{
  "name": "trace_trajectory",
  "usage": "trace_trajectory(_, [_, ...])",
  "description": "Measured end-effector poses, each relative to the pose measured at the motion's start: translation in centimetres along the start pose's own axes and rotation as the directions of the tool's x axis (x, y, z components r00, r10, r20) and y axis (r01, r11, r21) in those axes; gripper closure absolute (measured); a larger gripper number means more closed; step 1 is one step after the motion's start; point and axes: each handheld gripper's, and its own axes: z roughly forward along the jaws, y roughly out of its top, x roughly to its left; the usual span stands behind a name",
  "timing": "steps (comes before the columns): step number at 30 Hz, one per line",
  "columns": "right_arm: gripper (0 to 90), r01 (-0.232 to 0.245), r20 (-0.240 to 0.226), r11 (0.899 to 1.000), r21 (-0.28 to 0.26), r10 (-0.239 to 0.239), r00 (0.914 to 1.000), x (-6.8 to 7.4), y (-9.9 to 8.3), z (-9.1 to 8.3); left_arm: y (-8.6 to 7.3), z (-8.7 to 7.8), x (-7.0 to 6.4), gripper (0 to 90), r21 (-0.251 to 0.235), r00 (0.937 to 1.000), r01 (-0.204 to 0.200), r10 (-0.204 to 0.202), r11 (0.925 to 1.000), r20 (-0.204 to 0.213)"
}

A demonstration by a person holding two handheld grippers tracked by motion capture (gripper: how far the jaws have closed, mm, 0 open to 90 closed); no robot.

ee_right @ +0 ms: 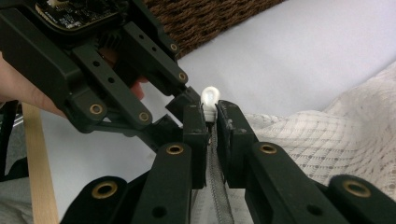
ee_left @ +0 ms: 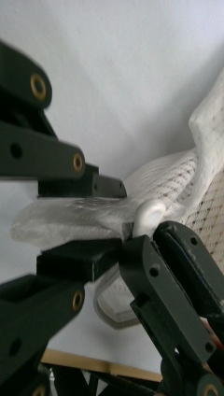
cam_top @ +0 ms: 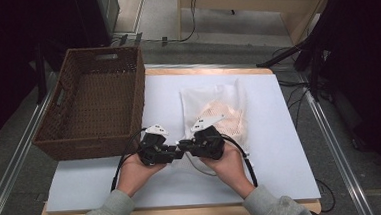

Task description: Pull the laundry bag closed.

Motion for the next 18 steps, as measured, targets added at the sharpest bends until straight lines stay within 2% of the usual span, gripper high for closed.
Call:
trace_trajectory(2, [83.4, 0.000, 0.000, 1.000, 0.000, 0.000, 1.0000, 0.0, 0.0, 0.0, 0.0, 0.1, 0.0, 75.9, 0.005, 1.0000, 0.000, 0.000, 1.0000, 0.004])
trace_trajectory(3, [83.5, -0.005, -0.002, 1.000, 0.004, 0.005, 1.0000, 0.0, -0.1, -0.1, 0.1, 0.3, -0.2, 83.2, 0.023, 1.0000, -0.002, 0.002, 0.9997, 0.007])
trace_trajectory(5, [83.3, -0.003, 0.000, 1.000, 0.007, 0.003, 1.0000, -0.1, -0.1, -0.2, 0.2, 0.4, -0.3, 87.0, 0.028, 0.9999, 0.005, -0.005, 0.9996, 0.012])
trace_trajectory(10, [78.5, 0.005, -0.001, 1.000, -0.002, -0.005, 1.0000, -0.1, -0.2, -0.6, 0.3, 0.3, -0.3, 88.1, 0.024, 1.0000, 0.005, -0.005, 0.9997, 0.008])
trace_trajectory(12, [75.5, 0.003, -0.005, 1.000, -0.006, -0.003, 1.0000, -0.1, -0.1, -0.9, 0.2, 0.3, -0.4, 88.1, 0.022, 1.0000, 0.000, 0.001, 0.9998, -0.006])
trace_trajectory(18, [84.7, -0.002, -0.020, 1.000, 0.002, 0.002, 0.9998, -0.2, 0.1, -1.6, 0.1, 0.3, -0.5, 88.0, 0.020, 0.9997, -0.015, 0.015, 0.9997, -0.020])
